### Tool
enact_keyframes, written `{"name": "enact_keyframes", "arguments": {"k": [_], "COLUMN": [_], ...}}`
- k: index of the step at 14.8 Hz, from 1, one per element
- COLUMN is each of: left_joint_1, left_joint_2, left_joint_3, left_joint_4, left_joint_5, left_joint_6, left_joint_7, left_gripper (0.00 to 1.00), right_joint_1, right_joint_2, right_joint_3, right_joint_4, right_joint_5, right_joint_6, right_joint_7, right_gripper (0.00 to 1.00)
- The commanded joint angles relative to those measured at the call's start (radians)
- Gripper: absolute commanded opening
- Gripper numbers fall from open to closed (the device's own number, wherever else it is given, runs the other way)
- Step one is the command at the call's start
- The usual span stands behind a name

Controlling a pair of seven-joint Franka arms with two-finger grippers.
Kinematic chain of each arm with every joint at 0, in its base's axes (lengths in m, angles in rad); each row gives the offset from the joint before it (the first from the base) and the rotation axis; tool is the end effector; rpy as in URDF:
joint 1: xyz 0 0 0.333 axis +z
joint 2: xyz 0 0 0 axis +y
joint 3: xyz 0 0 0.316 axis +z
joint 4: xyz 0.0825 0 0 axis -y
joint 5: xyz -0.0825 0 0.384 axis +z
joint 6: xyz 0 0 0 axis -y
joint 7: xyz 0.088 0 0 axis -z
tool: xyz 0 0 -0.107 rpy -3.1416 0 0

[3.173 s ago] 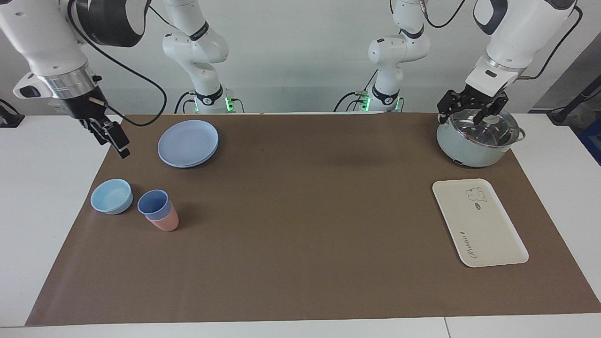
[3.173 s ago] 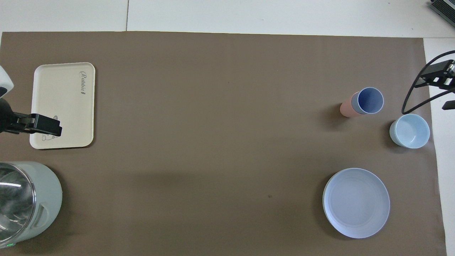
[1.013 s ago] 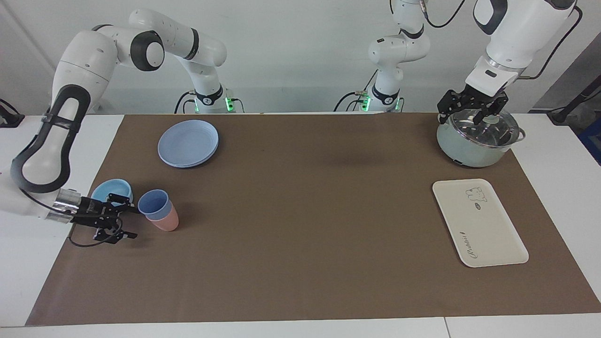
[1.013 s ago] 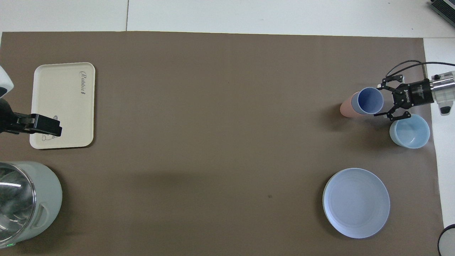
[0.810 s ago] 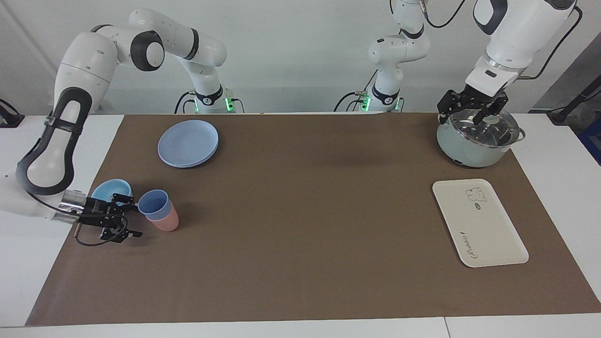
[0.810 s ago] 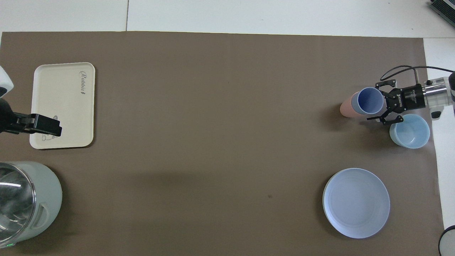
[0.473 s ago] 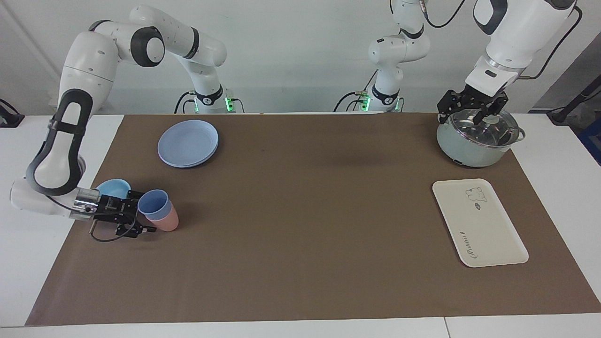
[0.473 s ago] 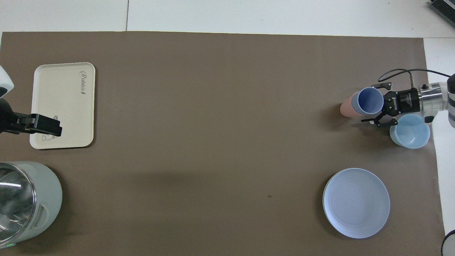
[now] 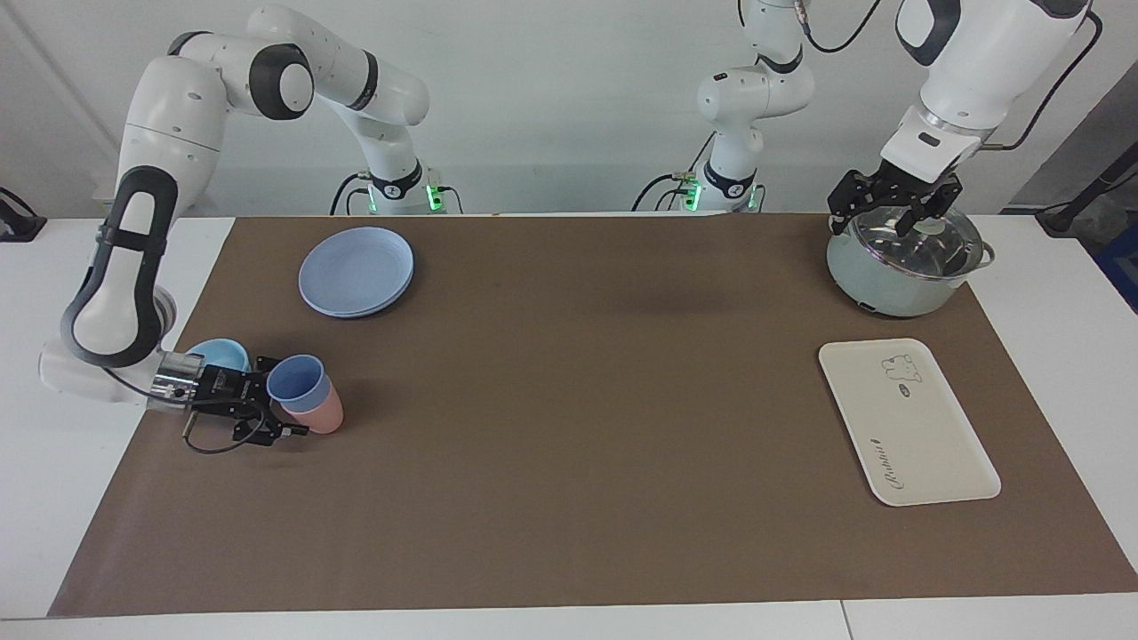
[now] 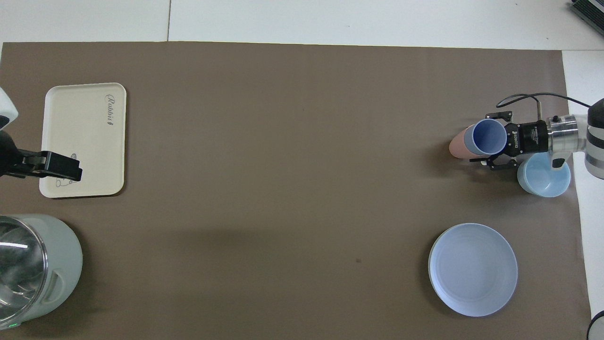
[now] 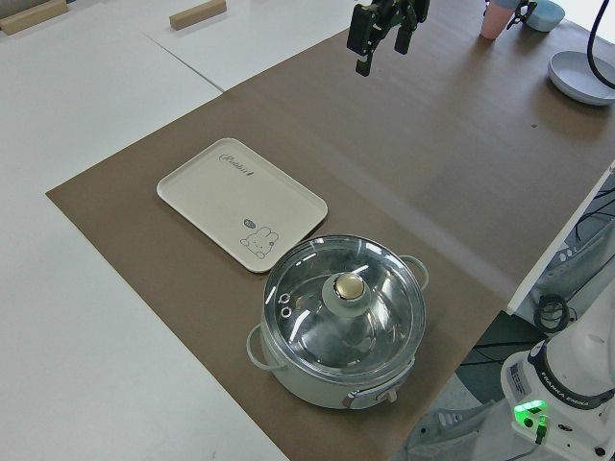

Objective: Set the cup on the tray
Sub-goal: 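Lower the right gripper and close it around the pink cup, then lift the cups with the right gripper while the left gripper reaches over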

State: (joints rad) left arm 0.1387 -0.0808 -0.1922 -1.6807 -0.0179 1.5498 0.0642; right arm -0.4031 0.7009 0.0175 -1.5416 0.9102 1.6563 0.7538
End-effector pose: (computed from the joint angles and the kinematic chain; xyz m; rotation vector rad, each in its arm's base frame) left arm 0.5248 -0.0341 0.6138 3.1324 -0.1828 -0.0809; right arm 0.6376 -0.1762 0.2400 -1.6352 1.5458 0.8533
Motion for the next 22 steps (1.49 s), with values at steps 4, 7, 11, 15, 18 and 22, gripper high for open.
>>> {"name": "enact_keyframes", "arguments": {"k": [4, 7, 11, 15, 18, 22], "left_joint_1": [0.013, 0.013, 0.013, 0.013, 0.013, 0.013], "left_joint_2": [-0.023, -0.023, -0.023, -0.023, -0.023, -0.023], "left_joint_3": [-0.009, -0.009, -0.009, -0.009, -0.009, -0.009], "left_joint_4": [-0.019, -0.019, -0.019, -0.019, -0.019, -0.019], "left_joint_5": [0.01, 0.012, 0.012, 0.012, 0.012, 0.012], "left_joint_6": [-0.01, -0.008, -0.01, -0.008, -0.008, -0.01], "left_joint_7": [-0.004, -0.004, -0.004, -0.004, -0.004, -0.004], "left_gripper": [1.0, 1.0, 1.0, 1.0, 1.0, 1.0], "right_joint_1": [0.015, 0.015, 0.004, 0.065, 0.119, 0.234], "right_joint_2": [-0.052, -0.06, -0.08, -0.191, -0.251, -0.386], "right_joint_3": [0.004, 0.004, 0.004, 0.002, 0.002, 0.002], "right_joint_4": [-0.095, -0.104, -0.104, -0.187, -0.244, -0.38], "right_joint_5": [0.111, 0.139, 0.157, 0.157, 0.157, 0.157], "right_joint_6": [0.039, -0.002, -0.081, -0.05, 0.025, 0.162], "right_joint_7": [-0.03, -0.033, -0.073, -0.073, -0.064, -0.004], "right_gripper": [0.84, 0.67, 0.0, 0.0, 0.0, 0.0]}}
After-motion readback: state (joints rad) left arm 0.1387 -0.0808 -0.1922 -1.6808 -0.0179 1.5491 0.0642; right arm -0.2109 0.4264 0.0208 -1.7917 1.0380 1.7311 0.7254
